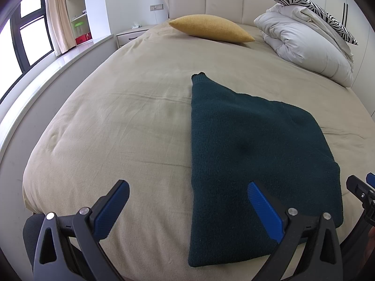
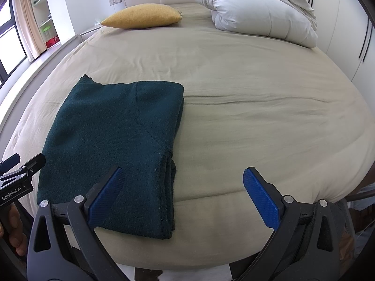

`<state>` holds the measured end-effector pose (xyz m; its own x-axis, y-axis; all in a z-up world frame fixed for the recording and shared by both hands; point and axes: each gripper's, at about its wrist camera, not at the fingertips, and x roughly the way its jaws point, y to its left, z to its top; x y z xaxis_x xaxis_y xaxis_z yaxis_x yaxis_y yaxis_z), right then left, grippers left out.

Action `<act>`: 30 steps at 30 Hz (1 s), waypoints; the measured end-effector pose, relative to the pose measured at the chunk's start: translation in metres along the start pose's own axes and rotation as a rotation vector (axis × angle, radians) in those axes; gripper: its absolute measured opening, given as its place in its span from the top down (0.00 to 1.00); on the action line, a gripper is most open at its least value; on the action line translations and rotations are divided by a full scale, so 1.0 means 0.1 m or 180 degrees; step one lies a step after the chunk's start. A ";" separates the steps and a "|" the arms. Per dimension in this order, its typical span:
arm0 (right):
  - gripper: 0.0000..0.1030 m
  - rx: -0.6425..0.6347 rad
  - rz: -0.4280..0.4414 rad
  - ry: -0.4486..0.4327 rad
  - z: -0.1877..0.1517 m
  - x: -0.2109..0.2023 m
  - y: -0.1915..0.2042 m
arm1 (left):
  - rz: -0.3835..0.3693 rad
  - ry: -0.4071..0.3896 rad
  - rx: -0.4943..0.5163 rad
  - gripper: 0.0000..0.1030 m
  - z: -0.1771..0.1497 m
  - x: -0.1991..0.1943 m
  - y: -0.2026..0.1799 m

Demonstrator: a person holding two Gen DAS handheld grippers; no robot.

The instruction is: Fold small clothes

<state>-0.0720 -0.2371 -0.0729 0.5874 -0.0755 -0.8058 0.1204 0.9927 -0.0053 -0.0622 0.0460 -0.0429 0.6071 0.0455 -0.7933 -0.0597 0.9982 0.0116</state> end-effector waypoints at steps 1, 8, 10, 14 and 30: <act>0.00 -0.0002 0.0003 0.0000 0.00 0.00 0.00 | -0.0001 0.0000 0.0000 0.00 0.00 0.00 0.00; 0.00 -0.0003 -0.0001 0.0000 0.00 0.00 0.00 | -0.0001 0.0001 0.0001 0.00 0.00 0.00 0.00; 0.00 -0.0002 0.0001 -0.0002 0.00 0.00 0.00 | -0.0001 0.0001 -0.0001 0.00 0.00 0.00 0.00; 0.00 -0.0002 0.0000 -0.0003 -0.01 0.00 0.00 | 0.0000 0.0002 -0.0002 0.00 0.00 0.00 0.00; 0.00 -0.0004 0.0006 0.0010 -0.03 0.00 0.01 | -0.0003 0.0006 -0.0002 0.00 -0.01 0.00 0.00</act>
<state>-0.0743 -0.2358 -0.0745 0.5852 -0.0733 -0.8076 0.1184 0.9930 -0.0043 -0.0629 0.0459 -0.0433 0.6057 0.0443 -0.7945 -0.0596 0.9982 0.0102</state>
